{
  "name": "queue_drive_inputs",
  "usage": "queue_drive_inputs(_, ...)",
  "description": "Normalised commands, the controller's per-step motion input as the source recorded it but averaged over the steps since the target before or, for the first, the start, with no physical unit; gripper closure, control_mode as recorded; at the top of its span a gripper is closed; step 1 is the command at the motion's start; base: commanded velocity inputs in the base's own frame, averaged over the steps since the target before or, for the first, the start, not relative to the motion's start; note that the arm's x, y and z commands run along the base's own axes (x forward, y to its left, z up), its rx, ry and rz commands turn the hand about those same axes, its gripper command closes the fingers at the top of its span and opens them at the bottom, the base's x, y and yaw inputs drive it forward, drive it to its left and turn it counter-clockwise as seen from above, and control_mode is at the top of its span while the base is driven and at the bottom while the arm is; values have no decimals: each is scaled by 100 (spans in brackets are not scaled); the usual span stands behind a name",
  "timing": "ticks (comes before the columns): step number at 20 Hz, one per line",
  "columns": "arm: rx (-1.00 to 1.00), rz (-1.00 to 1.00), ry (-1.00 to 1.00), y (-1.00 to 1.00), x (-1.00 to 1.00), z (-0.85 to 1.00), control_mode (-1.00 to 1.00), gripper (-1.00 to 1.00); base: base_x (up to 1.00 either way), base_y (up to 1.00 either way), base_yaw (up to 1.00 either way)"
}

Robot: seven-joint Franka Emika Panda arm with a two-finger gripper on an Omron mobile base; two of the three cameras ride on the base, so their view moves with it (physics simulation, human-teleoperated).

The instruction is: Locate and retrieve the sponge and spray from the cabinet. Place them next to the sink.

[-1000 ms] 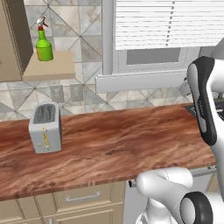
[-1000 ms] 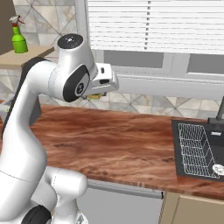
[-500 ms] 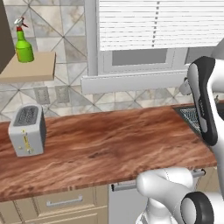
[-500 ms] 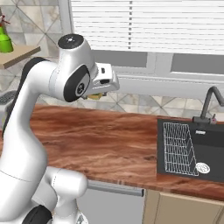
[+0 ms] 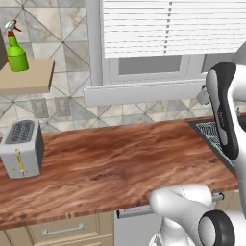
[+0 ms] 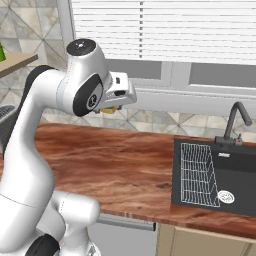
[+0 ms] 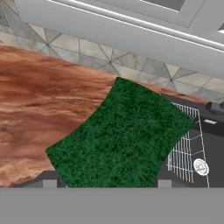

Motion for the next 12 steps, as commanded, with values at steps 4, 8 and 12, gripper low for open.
queue_drive_inputs(4, 0, 0, 0, 0, 0, 0, 100, 100, 13, -19, 0)
queue_drive_inputs(8, 0, 0, 0, 0, 0, 0, 100, 100, 3, -13, 0)
queue_drive_inputs(12, 0, 0, 0, 0, 0, 0, 100, 100, 0, -5, 0)
